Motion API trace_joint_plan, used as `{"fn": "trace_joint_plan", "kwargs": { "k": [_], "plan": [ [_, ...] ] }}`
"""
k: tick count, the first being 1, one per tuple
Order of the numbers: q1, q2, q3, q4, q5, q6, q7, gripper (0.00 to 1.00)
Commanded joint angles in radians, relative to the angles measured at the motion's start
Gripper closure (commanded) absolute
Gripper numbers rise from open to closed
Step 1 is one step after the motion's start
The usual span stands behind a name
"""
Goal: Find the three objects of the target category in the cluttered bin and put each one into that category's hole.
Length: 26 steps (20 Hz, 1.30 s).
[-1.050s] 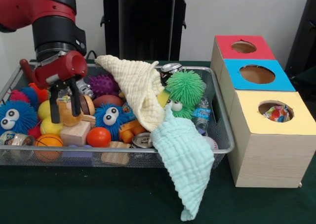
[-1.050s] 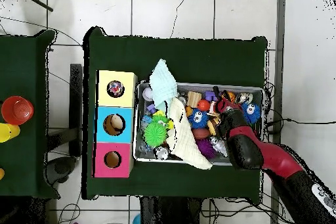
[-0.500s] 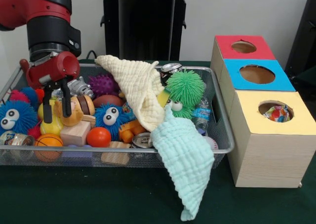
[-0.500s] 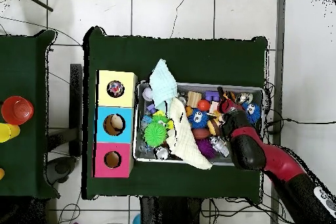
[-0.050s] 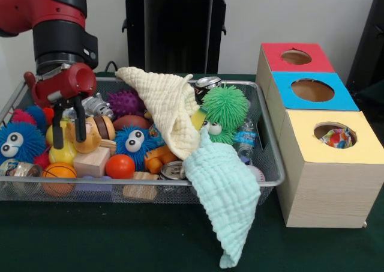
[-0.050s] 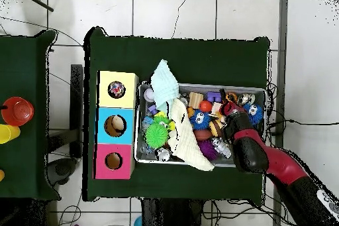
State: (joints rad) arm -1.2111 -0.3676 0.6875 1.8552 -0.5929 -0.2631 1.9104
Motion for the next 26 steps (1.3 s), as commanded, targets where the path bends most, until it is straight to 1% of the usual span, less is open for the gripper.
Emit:
{"fn": "trace_joint_plan", "kwargs": {
  "k": [1, 6, 9, 11, 12, 13, 14, 16, 18, 20, 22, 25, 26],
  "plan": [
    [-0.041, 0.017, -0.025, 0.003, 0.023, 0.035, 0.157, 0.00],
    [-0.079, 0.001, 0.001, 0.037, 0.009, 0.063, 0.142, 0.00],
    [-0.054, -0.044, -0.030, 0.058, 0.003, 0.064, 0.121, 0.00],
    [-0.048, -0.072, -0.030, 0.084, -0.029, 0.080, 0.087, 0.00],
    [-0.047, -0.084, -0.033, 0.103, -0.038, 0.097, 0.073, 0.00],
    [-0.046, -0.091, -0.036, 0.116, -0.042, 0.157, 0.044, 0.00],
    [-0.036, -0.098, -0.051, 0.122, -0.035, 0.214, 0.019, 0.00],
    [-0.009, -0.111, -0.088, 0.114, -0.022, 0.275, -0.003, 0.00],
    [0.005, -0.129, -0.107, 0.103, -0.023, 0.306, -0.015, 0.00],
    [0.009, -0.153, -0.117, 0.109, -0.026, 0.319, -0.012, 0.00],
    [0.014, -0.178, -0.137, 0.111, -0.027, 0.353, -0.015, 0.00],
    [0.056, -0.193, -0.207, 0.069, -0.032, 0.436, -0.028, 0.00],
    [0.073, -0.187, -0.229, 0.047, -0.038, 0.463, -0.032, 0.00]
  ]
}}
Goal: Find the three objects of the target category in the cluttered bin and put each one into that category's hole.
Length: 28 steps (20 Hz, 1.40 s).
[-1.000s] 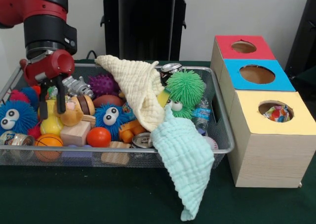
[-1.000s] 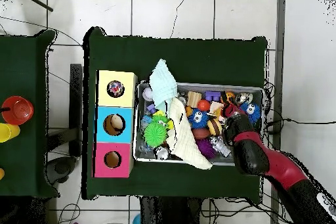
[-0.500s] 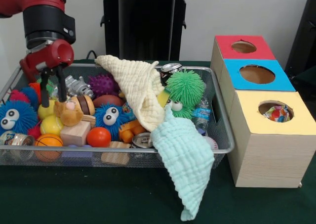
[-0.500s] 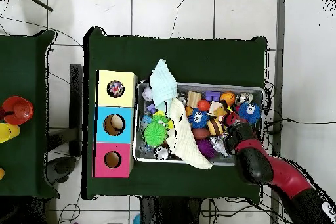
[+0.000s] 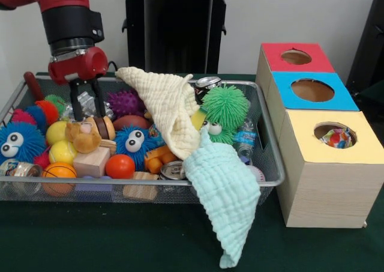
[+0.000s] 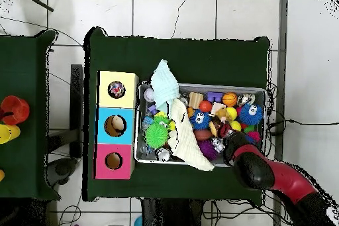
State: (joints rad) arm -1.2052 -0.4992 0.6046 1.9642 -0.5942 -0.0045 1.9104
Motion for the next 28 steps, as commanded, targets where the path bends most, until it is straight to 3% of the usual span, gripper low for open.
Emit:
{"fn": "trace_joint_plan", "kwargs": {
  "k": [1, 5, 15, 22, 28],
  "plan": [
    [0.081, -0.057, -0.168, -0.078, -0.043, 0.227, -0.035, 0.00],
    [0.108, -0.048, -0.213, -0.128, -0.068, 0.282, -0.052, 0.00],
    [0.168, -0.077, -0.288, -0.149, -0.141, 0.192, -0.003, 0.00],
    [0.221, -0.062, -0.365, -0.224, -0.180, 0.141, 0.028, 0.00],
    [0.192, -0.020, -0.332, -0.260, -0.186, 0.109, 0.014, 0.00]
  ]
}}
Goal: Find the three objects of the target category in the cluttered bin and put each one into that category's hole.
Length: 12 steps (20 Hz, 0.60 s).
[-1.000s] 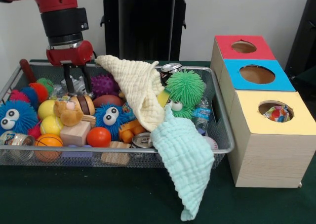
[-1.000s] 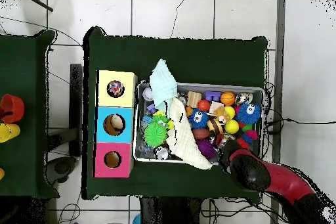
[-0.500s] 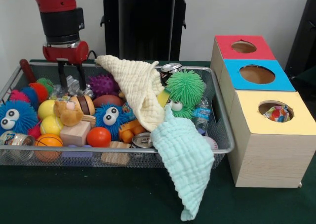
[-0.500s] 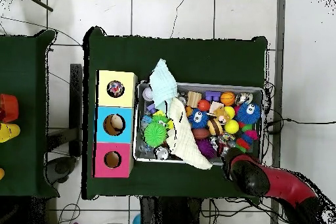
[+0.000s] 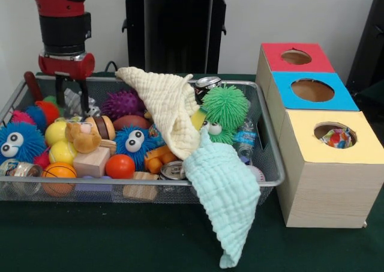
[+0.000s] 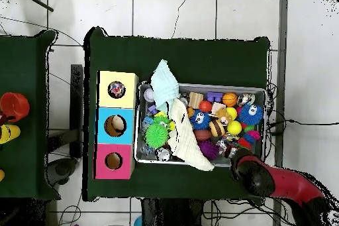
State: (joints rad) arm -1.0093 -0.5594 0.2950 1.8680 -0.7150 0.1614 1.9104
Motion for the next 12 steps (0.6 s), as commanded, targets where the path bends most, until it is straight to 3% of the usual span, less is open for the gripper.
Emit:
{"fn": "trace_joint_plan", "kwargs": {
  "k": [1, 6, 12],
  "plan": [
    [-0.009, 0.050, -0.017, -0.169, -0.068, -0.060, 0.011, 0.00],
    [-0.076, 0.073, 0.075, -0.138, -0.069, -0.040, -0.045, 0.00],
    [-0.082, 0.062, 0.111, -0.105, -0.067, -0.051, -0.042, 0.00]
  ]
}}
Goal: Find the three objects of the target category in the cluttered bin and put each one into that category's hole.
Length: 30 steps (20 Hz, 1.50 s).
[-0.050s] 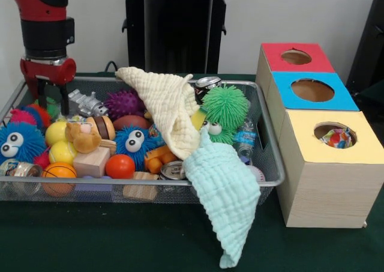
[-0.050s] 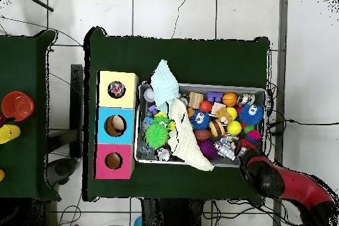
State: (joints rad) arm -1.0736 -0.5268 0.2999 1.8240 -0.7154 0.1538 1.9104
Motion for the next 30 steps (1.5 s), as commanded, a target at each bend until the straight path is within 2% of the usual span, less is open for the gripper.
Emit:
{"fn": "trace_joint_plan", "kwargs": {
  "k": [1, 7, 11, 16, 19, 23, 30],
  "plan": [
    [-0.022, 0.027, 0.117, -0.053, -0.064, -0.042, -0.044, 0.00],
    [-0.069, 0.072, 0.193, -0.029, -0.065, -0.046, -0.057, 0.00],
    [-0.096, 0.077, 0.242, -0.004, -0.079, -0.065, -0.058, 0.00],
    [-0.105, 0.084, 0.270, 0.009, -0.107, -0.104, -0.038, 0.00],
    [-0.127, 0.107, 0.305, 0.008, -0.119, -0.095, -0.046, 0.00],
    [-0.171, 0.165, 0.357, 0.003, -0.099, 0.017, -0.103, 0.00],
    [-0.180, 0.236, 0.337, -0.044, -0.027, 0.265, -0.200, 0.00]
  ]
}}
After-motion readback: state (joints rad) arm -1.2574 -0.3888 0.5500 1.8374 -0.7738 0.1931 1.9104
